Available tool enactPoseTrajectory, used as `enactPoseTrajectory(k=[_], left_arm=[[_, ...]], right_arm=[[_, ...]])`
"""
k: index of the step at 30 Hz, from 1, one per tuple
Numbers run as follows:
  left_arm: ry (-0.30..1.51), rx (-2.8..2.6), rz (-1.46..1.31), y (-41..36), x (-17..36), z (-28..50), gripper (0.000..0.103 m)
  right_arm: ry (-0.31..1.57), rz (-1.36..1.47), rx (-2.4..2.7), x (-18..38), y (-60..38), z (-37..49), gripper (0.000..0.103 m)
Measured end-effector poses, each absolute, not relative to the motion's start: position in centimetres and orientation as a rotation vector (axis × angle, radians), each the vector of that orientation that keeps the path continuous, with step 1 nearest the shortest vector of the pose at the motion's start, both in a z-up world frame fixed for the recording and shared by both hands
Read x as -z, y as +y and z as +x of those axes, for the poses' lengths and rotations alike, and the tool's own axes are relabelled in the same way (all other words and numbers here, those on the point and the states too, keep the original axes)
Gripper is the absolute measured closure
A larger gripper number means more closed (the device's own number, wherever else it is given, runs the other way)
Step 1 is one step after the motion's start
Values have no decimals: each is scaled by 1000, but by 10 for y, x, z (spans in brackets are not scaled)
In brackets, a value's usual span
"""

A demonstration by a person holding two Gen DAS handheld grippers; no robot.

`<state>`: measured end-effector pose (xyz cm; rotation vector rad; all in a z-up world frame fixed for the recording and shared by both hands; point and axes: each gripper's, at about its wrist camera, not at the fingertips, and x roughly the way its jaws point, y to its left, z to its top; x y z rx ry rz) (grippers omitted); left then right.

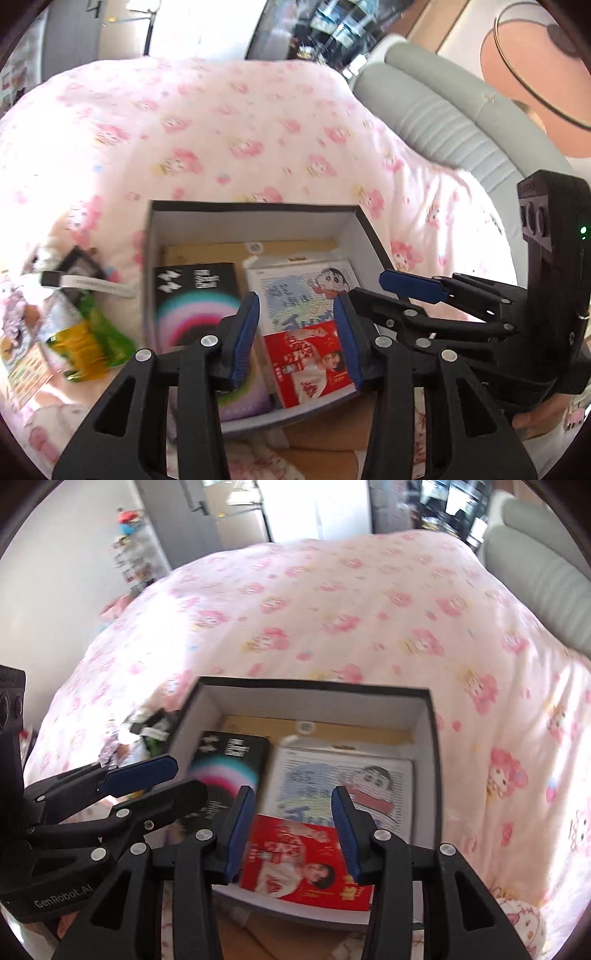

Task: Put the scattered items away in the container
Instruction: 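Move both tools back to the pile and close on the cream printed card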

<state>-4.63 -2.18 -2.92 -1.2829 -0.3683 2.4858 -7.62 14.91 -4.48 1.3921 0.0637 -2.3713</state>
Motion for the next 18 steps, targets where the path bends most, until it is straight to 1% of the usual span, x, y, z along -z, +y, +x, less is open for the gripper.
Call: enactPoseTrajectory(k=[1, 3, 5, 9, 10, 13, 18], left_arm=[[-382, -2505, -1275, -34, 23, -35, 61], [-410, -2543, -1278, -43, 42, -21, 61], [-462, -2586, -1288, -80, 25, -2, 61], [-614, -2706, -1299, -131, 53, 3, 58], [-666, -2750, -1312, -151, 58, 9, 57], [-842, -2804, -1402, -211, 95, 13, 57], [-1193, -2799, -1590, -305, 165, 31, 57]], right_arm=[[84, 1370, 2346, 42, 139, -74, 64], [125, 1336, 2287, 45, 106, -74, 64], [165, 1315, 2224, 47, 77, -73, 64], [247, 1260, 2041, 50, 3, -66, 64], [243, 1268, 1980, 50, -13, -64, 64], [239, 1345, 1847, 69, -64, -75, 64], [382, 1461, 1699, 110, -133, -90, 64]])
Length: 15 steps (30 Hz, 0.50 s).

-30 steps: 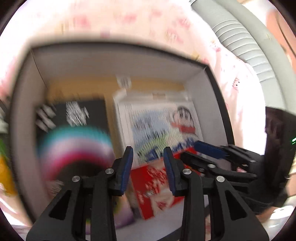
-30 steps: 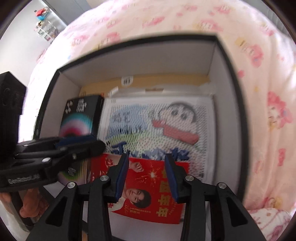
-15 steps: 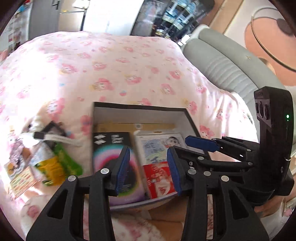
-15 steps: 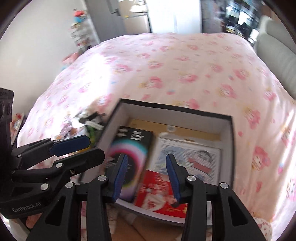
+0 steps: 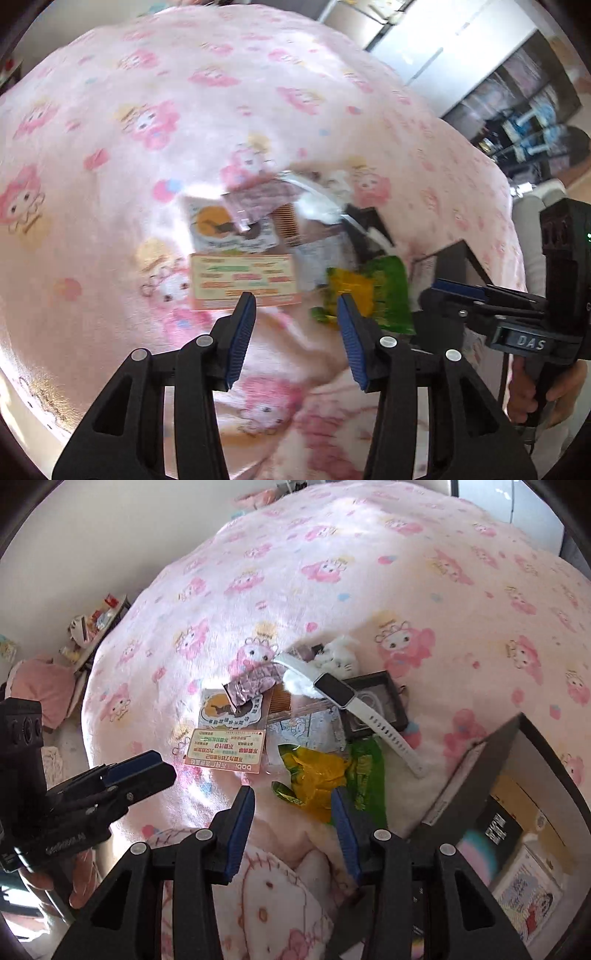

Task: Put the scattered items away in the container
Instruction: 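Move both tools back to the pile and close on the cream printed card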

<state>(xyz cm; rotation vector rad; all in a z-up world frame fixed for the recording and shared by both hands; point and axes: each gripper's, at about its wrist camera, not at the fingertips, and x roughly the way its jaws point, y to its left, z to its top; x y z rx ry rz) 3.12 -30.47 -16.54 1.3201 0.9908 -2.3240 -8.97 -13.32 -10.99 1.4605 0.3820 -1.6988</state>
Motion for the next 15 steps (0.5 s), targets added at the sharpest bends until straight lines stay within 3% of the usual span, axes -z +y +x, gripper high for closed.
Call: enactPoseTrajectory(k=[7, 15], left_arm=[[1184, 2142, 1311, -391, 220, 50, 57], [1242, 2128, 1264, -403, 241, 42, 60]], right_arm=[[459, 1588, 1470, 171, -198, -106, 64], [528, 1699, 1283, 223, -244, -116, 62]])
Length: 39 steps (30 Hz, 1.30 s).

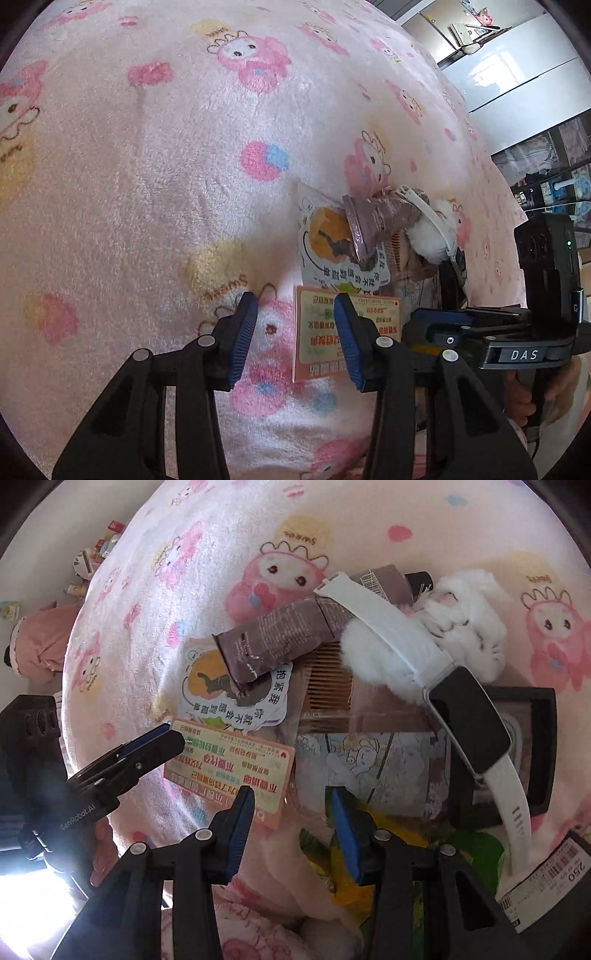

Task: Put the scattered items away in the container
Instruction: 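Move both tools back to the pile and close on the cream printed card, then grasp the cream card together with the cartoon sticker sheet using both tools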

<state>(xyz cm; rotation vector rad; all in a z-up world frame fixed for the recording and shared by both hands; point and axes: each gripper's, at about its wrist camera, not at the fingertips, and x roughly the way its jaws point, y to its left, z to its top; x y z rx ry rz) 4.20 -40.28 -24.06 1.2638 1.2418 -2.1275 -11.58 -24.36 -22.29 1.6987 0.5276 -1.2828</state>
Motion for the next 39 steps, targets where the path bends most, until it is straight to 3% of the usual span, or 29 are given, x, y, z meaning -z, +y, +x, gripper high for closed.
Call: enactPoseTrajectory(k=[6, 9, 10, 12, 16, 25, 28, 32, 36, 39], left_arm=[[1249, 2125, 1266, -403, 247, 36, 60], [1240, 2122, 1269, -401, 249, 35, 60], [1236, 2118, 1274, -401, 250, 35, 65], [1219, 2112, 1308, -397, 248, 35, 86], [1106, 2176, 1266, -386, 216, 38, 94], [1197, 2440, 1199, -356, 142, 37, 94], [1046, 2382, 1225, -353, 140, 29, 94], [1122, 2317, 1270, -363, 159, 40, 92], [1117, 2250, 1330, -362, 182, 52, 80], [1180, 2208, 1349, -367, 197, 59, 77]], right_arm=[[451, 1682, 1229, 222, -261, -117, 57], [511, 1655, 1234, 226, -269, -107, 57], [522, 1657, 1234, 229, -270, -106, 57], [501, 1663, 1233, 229, -269, -107, 57], [423, 1662, 1201, 218, -256, -110, 63], [80, 1552, 1222, 157, -189, -110, 68], [166, 1552, 1337, 149, -179, -106, 68], [239, 1585, 1370, 159, -168, -110, 67], [219, 1641, 1331, 174, -173, -112, 67], [179, 1647, 1299, 175, -178, -107, 67]])
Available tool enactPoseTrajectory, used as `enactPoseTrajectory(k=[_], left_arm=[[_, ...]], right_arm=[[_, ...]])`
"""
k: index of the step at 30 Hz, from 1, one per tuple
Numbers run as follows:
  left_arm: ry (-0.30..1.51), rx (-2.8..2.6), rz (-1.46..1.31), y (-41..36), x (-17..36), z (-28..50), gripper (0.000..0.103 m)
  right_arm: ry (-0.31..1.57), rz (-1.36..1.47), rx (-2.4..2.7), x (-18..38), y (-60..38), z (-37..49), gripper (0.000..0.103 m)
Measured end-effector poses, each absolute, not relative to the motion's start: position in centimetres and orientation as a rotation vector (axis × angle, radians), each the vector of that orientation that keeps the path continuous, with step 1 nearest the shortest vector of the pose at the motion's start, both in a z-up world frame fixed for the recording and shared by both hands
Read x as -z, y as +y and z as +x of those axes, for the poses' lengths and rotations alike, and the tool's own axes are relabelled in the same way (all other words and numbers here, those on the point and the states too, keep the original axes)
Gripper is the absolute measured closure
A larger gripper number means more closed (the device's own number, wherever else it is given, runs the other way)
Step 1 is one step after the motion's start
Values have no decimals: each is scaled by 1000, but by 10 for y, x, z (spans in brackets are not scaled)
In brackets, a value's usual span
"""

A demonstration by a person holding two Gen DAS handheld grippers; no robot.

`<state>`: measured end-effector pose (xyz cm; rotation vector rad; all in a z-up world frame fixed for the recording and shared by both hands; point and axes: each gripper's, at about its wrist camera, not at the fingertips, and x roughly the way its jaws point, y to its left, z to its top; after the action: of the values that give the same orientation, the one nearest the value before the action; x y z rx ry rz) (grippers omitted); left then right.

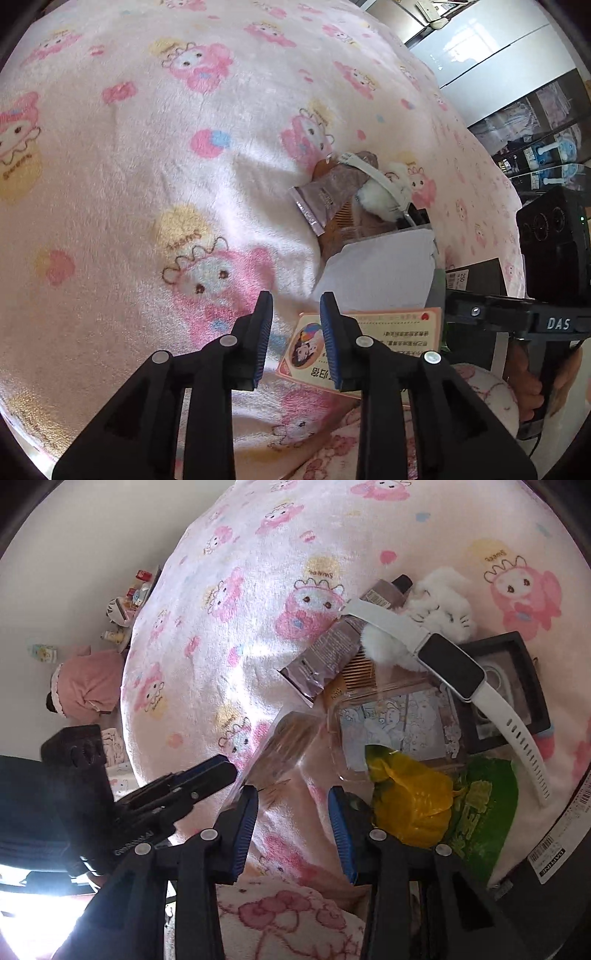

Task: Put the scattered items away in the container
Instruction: 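Grasp the cream card together with the cartoon sticker sheet using both tools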

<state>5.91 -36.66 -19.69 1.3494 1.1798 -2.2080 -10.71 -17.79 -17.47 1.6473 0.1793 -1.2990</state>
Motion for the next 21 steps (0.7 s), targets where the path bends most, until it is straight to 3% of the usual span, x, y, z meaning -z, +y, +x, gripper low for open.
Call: enactPoseTrajectory(k=[9, 21], left_arm=[[1395, 2206, 1100, -410, 189, 85, 74], [1369, 2176, 1093, -433, 208, 79, 65]], right_arm=[[325, 1601, 1292, 174, -224, -93, 67], [350, 1759, 1160, 223, -234, -112, 66]])
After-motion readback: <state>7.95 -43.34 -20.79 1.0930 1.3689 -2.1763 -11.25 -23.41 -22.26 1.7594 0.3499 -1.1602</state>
